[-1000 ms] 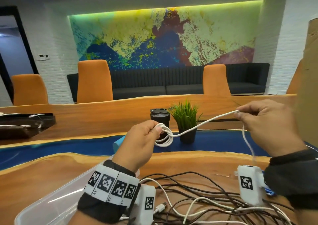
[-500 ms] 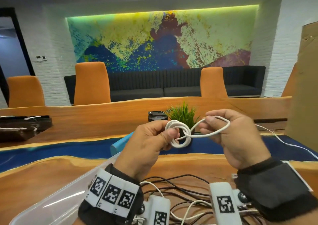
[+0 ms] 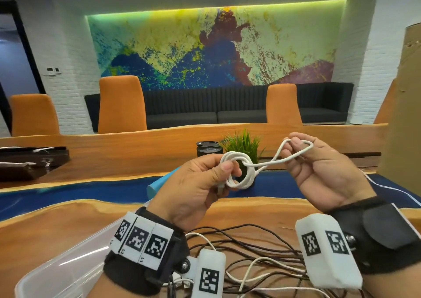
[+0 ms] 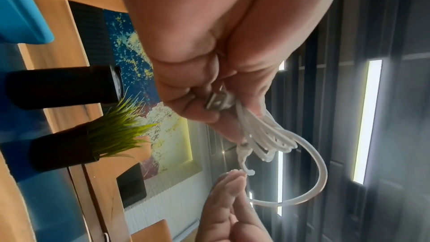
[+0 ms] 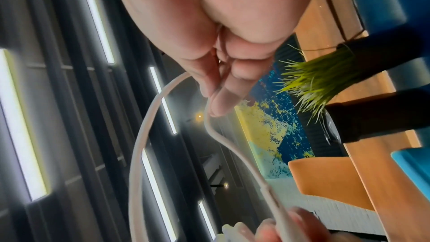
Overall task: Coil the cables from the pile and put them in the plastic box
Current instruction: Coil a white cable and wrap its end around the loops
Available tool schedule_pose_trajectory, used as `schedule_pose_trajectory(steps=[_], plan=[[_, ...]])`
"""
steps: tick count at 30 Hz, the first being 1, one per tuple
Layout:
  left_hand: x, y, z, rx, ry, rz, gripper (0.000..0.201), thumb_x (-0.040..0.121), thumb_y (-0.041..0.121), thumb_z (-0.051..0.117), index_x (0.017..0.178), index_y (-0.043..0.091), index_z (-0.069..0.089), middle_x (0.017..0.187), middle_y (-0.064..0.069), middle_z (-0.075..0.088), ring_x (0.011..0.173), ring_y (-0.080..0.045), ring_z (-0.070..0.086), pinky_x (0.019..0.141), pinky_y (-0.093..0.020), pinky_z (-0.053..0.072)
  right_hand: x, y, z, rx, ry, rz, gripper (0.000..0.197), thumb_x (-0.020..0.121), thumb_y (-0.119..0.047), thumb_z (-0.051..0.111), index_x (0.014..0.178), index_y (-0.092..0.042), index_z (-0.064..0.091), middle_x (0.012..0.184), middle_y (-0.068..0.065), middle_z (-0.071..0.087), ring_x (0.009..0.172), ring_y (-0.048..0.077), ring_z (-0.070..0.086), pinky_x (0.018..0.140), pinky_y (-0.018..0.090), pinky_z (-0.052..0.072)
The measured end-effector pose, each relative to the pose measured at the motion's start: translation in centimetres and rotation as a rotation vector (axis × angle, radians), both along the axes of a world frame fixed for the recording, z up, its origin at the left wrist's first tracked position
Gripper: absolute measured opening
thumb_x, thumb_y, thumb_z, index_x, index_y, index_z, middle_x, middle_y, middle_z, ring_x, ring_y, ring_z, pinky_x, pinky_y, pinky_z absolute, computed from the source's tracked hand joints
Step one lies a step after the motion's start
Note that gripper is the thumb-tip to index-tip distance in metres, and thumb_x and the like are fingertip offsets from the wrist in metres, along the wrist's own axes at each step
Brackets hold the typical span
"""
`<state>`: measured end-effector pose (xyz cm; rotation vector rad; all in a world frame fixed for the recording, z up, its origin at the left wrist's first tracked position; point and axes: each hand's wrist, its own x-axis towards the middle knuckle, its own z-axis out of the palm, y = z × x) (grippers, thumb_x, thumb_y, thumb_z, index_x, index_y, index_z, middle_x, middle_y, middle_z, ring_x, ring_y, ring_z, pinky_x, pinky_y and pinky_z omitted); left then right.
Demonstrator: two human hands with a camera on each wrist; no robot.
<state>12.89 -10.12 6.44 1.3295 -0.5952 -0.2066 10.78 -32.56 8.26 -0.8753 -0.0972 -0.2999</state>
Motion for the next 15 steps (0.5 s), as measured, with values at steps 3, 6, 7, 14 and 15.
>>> schedule_pose_trajectory(steps=[3, 6, 7, 14, 15], plan=[[0.1, 0.1, 0.0, -0.031, 0.027, -0.019, 0.023, 0.089, 0.021, 0.058, 0.096, 0.002, 0.067, 0.084, -0.005, 0.068, 0.071, -0.012, 0.058, 0.062, -0.021, 0.045, -0.1, -0.2, 0.1, 0.058, 0.010, 0.016, 0.011, 0.092, -0.009, 0.054, 0.099, -0.009, 0.062, 0.080, 0.007, 0.070, 0.070, 0.012, 0.069, 0.070, 0.019, 0.058], [0.1, -0.1, 0.0, -0.052, 0.030, -0.021, 0.021, 0.088, 0.020, 0.058, 0.095, 0.003, 0.068, 0.083, -0.006, 0.068, 0.069, -0.012, 0.058, 0.062, -0.022, 0.045, -0.2, -0.1, 0.1, 0.052, -0.005, 0.037, 0.013, 0.088, -0.009, 0.056, 0.099, -0.007, 0.063, 0.081, 0.008, 0.070, 0.070, 0.013, 0.069, 0.071, 0.020, 0.058], [0.0, -0.2, 0.0, -0.068, 0.030, -0.026, 0.021, 0.088, 0.020, 0.058, 0.096, 0.003, 0.069, 0.083, -0.006, 0.068, 0.070, -0.012, 0.059, 0.062, -0.022, 0.046, -0.2, 0.1, -0.1, 0.035, -0.002, 0.060, 0.013, 0.088, -0.008, 0.056, 0.099, -0.006, 0.064, 0.080, 0.008, 0.071, 0.070, 0.014, 0.070, 0.070, 0.021, 0.058], [0.2, -1.0, -0.4, -0.087, -0.195, 0.177, 0.029, 0.089, 0.023, 0.061, 0.110, 0.007, 0.072, 0.102, -0.015, 0.073, 0.093, -0.034, 0.064, 0.087, -0.043, 0.054, -0.8, 2.9, -1.5, -0.349, 0.025, 0.479, 0.036, 0.079, -0.021, 0.076, 0.112, -0.009, 0.068, 0.089, 0.008, 0.057, 0.072, 0.015, 0.050, 0.057, 0.027, 0.041], [0.1, -1.0, -0.4, -0.058, -0.261, 0.232, 0.026, 0.090, 0.024, 0.060, 0.109, 0.010, 0.073, 0.102, -0.014, 0.074, 0.096, -0.033, 0.066, 0.090, -0.047, 0.053, -0.9, 2.9, -1.5, -0.372, 0.001, 0.544, 0.036, 0.081, -0.020, 0.071, 0.116, -0.010, 0.067, 0.090, 0.008, 0.055, 0.074, 0.016, 0.048, 0.060, 0.029, 0.039]])
